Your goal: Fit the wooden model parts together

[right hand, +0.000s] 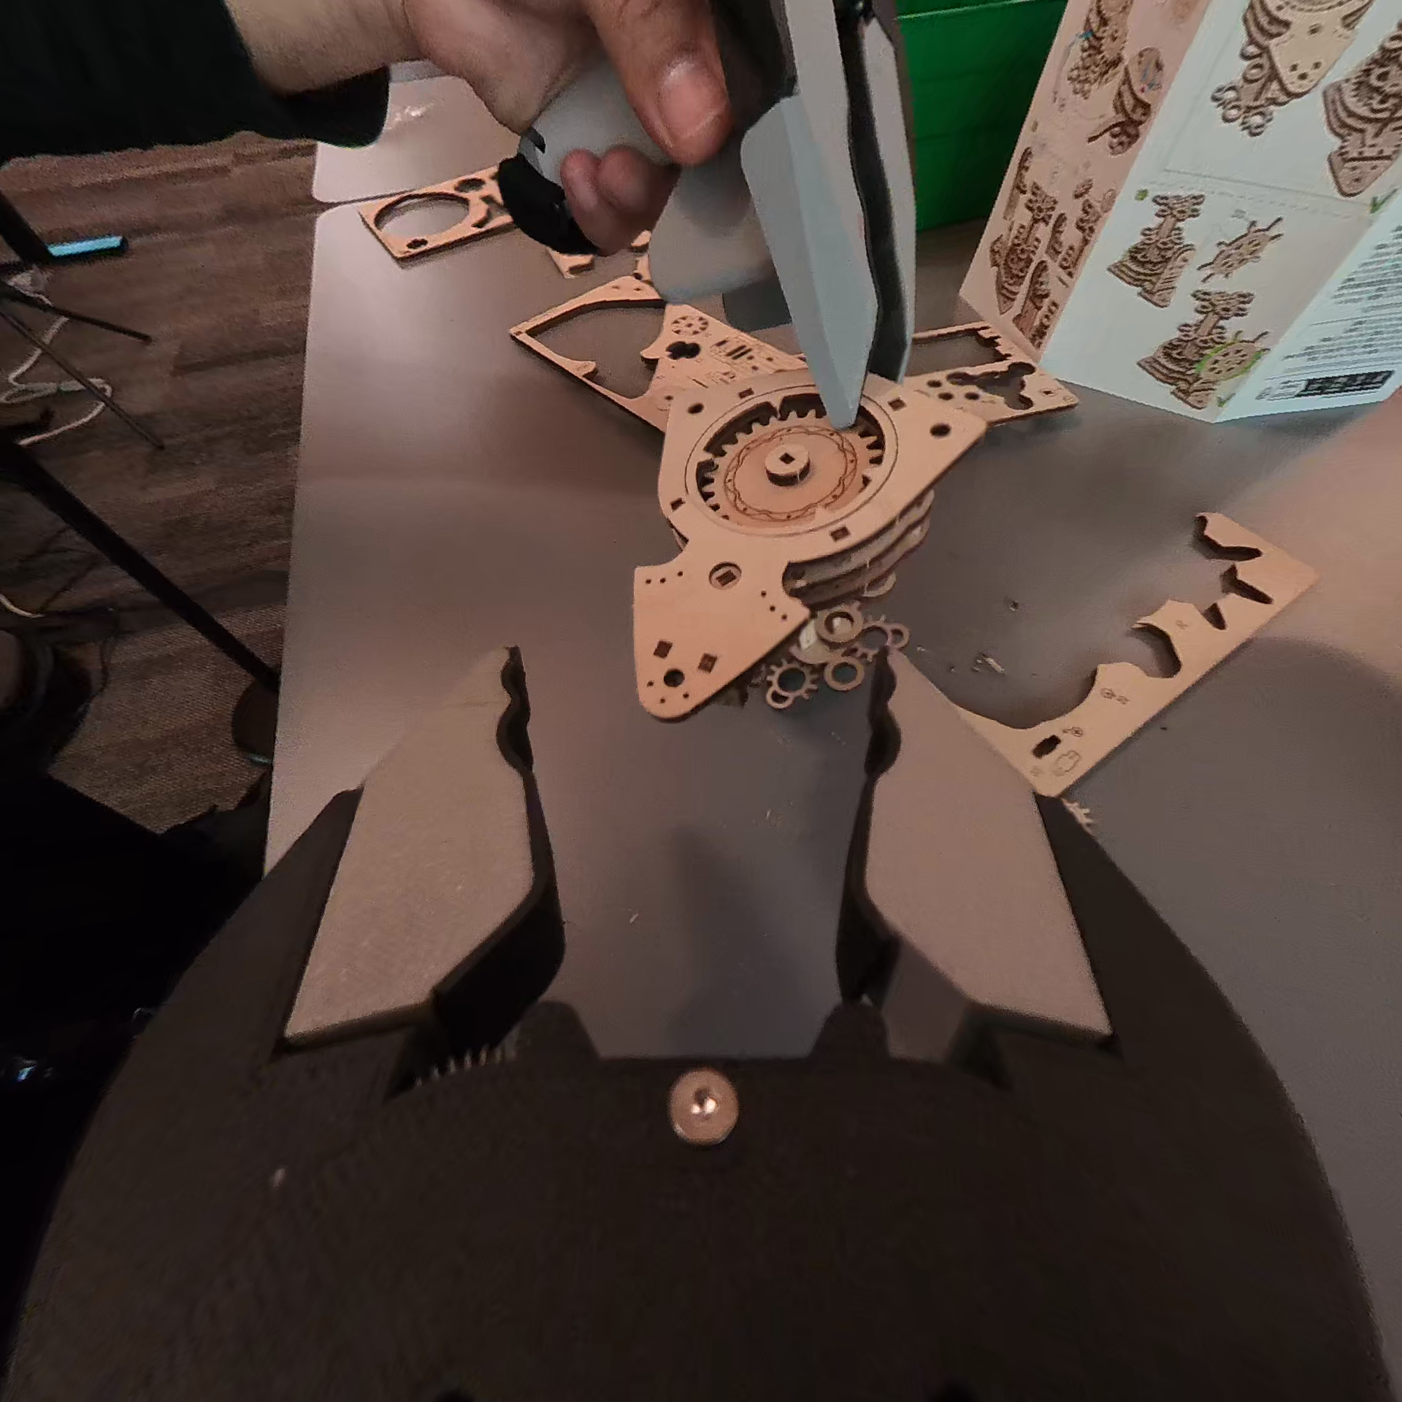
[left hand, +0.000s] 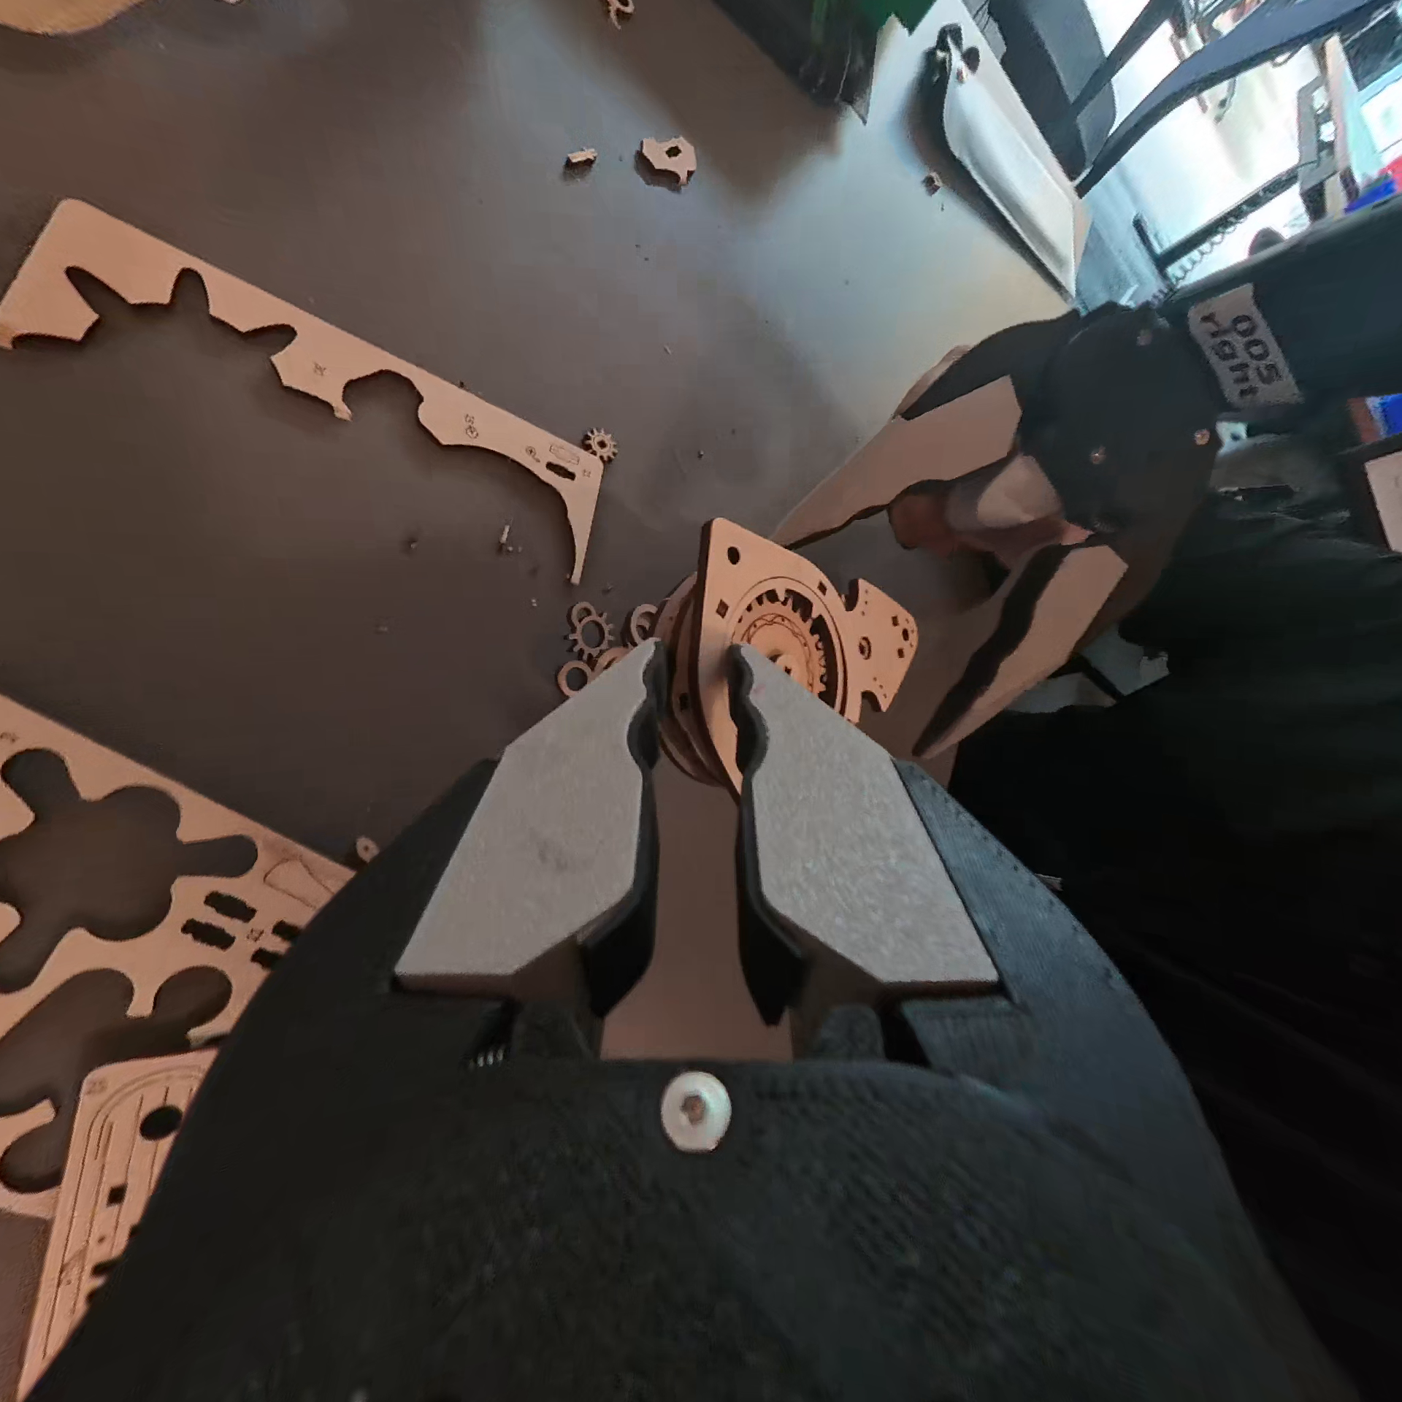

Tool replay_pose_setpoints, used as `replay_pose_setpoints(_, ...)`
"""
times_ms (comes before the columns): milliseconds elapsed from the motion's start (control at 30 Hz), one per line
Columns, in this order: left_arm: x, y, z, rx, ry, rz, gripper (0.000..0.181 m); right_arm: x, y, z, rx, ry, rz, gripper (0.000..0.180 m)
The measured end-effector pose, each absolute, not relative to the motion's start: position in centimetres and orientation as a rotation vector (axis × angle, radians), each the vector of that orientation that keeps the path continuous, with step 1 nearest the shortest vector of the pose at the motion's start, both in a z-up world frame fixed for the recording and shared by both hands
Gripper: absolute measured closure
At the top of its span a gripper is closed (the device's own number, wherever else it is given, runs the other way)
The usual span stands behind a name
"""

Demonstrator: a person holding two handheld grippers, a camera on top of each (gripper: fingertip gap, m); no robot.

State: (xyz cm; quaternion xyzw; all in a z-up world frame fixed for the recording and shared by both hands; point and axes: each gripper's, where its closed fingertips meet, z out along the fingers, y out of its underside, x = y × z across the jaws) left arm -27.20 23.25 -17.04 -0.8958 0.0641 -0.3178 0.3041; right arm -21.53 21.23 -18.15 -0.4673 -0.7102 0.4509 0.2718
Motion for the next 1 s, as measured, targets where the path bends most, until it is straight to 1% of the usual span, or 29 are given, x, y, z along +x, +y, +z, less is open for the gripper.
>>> replay_pose_setpoints(67,-26.9,23.8,-17.2,-2.379,0.183,-0.852,0.168,-21.8,21.7,-18.1,-1.263,-1.896,1.177,0.096)
replay_pose_setpoints(200,-26.5,24.6,-17.3,-2.375,0.187,-0.869,0.167,-22.1,22.6,-18.2,-1.273,-1.882,1.103,0.125)
replay_pose_setpoints(300,-26.8,25.1,-17.2,-2.35,0.182,-0.866,0.167,-22.0,23.2,-18.3,-1.283,-1.877,1.094,0.137)
replay_pose_setpoints(400,-27.0,25.3,-16.8,-2.298,0.154,-0.892,0.165,-21.8,23.5,-18.4,-1.323,-1.868,1.147,0.138)
replay_pose_setpoints(467,-27.4,25.3,-16.4,-2.274,0.136,-0.891,0.148,-21.8,23.7,-18.4,-1.348,-1.859,1.182,0.138)
replay_pose_setpoints(500,-27.7,25.1,-16.0,-2.252,0.14,-0.878,0.147,-21.8,23.8,-18.4,-1.357,-1.857,1.195,0.138)
replay_pose_setpoints(633,-30.7,23.9,-13.0,-2.082,0.109,-0.818,0.148,-21.8,24.0,-18.4,-1.365,-1.855,1.214,0.138)
replay_pose_setpoints(733,-35.2,22.6,-11.6,-1.978,0.029,-0.687,0.148,-22.0,24.0,-18.4,-1.359,-1.856,1.222,0.138)
replay_pose_setpoints(900,-41.2,20.7,-12.4,-1.896,-0.122,-0.563,0.148,-22.2,23.9,-18.3,-1.345,-1.861,1.2,0.138)
replay_pose_setpoints(1000,-42.7,20.2,-13.7,-1.872,-0.157,-0.528,0.15,-22.3,23.9,-18.5,-1.342,-1.866,1.185,0.139)
